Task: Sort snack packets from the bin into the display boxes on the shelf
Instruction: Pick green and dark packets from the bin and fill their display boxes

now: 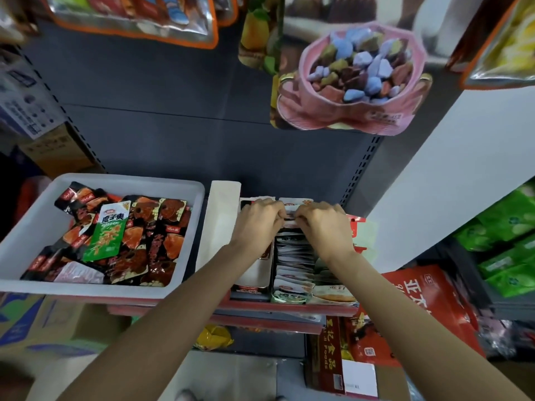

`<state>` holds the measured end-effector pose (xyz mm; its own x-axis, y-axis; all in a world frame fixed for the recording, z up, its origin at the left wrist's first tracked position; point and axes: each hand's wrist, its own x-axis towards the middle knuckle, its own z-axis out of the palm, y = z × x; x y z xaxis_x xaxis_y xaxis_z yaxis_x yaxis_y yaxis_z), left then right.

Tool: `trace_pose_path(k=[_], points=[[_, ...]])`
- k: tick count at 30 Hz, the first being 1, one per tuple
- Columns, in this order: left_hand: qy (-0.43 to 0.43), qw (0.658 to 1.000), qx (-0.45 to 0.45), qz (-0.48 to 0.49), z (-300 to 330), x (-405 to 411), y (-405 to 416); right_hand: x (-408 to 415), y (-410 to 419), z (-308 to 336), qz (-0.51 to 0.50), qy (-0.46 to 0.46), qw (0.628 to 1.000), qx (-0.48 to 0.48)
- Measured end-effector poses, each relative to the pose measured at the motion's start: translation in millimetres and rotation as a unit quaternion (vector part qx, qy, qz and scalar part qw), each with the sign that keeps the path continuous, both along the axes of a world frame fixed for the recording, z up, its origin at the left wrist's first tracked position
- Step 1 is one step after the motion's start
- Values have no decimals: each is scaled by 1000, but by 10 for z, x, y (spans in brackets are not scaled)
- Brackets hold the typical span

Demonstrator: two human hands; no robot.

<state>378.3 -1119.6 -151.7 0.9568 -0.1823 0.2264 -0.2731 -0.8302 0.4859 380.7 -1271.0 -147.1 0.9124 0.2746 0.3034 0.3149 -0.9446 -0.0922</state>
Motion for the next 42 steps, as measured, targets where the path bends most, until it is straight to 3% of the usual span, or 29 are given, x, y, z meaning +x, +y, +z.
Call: trace_pose_path(k=[3,10,17,23,29,34,37,42], points=[[-41,999,-14,11,29,-79,270,-76,179,99,37,-19,997,59],[7,989,-43,142,-135,-277,1515,-49,1239,179,105,150,977,109],[130,957,31,257,-461,-328,2752,-60,2583,-283,148,298,937,106],[289,933,58,207,-649,-219,3143,66,3083,-603,129,410,903,9],[205,944,-46,256,-706,-204,3215,147,3143,-528,103,425,897,63],[279,906,-16,318,-609,-235,3320,69,3271,-440,102,423,895,98],[316,892,-66,315,-590,-242,3380,39,3303,-449,104,433,890,93],[151,924,-139,321,-537,-394,3295,20,3238,-434,84,419,889,163]])
